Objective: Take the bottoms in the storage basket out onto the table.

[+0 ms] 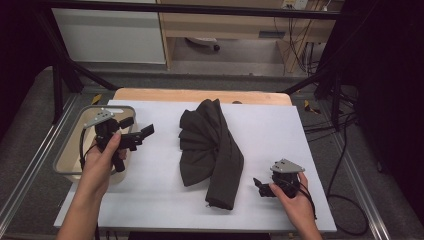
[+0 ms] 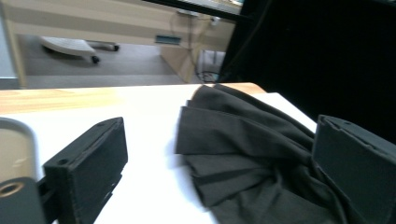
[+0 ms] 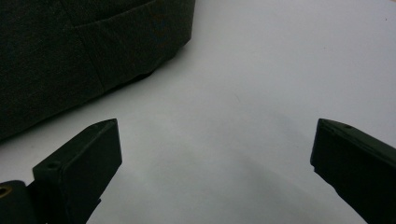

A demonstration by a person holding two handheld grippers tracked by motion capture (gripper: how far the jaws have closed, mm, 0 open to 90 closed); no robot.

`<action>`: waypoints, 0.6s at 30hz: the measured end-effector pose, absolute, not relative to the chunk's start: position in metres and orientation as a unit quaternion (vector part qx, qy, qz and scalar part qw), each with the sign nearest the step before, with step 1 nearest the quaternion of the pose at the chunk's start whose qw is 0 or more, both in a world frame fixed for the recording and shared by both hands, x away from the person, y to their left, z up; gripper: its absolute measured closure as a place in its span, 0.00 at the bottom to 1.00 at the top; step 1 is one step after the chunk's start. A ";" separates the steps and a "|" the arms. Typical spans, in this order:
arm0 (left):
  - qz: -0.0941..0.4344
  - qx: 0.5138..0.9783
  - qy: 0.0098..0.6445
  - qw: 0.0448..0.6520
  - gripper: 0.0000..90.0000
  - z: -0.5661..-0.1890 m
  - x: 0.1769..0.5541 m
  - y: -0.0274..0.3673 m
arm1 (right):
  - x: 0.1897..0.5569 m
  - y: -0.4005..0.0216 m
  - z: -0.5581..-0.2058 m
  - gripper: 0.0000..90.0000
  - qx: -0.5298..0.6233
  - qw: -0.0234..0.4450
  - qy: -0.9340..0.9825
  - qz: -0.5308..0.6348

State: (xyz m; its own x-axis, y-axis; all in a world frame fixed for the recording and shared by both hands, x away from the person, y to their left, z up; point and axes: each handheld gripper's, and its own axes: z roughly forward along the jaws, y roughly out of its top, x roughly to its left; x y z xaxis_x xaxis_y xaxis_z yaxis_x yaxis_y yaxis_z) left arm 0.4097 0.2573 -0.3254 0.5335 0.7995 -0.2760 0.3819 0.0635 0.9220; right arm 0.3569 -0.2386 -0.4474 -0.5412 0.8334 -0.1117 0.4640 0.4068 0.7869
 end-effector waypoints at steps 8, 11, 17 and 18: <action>0.188 0.639 0.467 0.581 0.04 -0.324 0.410 0.275 | 0.356 -0.239 -0.447 0.03 0.406 0.255 0.799 0.364; 0.185 0.644 0.463 0.581 0.03 -0.323 0.410 0.277 | 0.356 -0.239 -0.446 0.03 0.407 0.255 0.798 0.365; 0.179 0.653 0.456 0.578 0.03 -0.323 0.409 0.280 | 0.356 -0.239 -0.446 0.03 0.409 0.255 0.797 0.363; 0.181 0.653 0.457 0.576 0.03 -0.323 0.409 0.280 | 0.356 -0.239 -0.446 0.03 0.409 0.255 0.797 0.363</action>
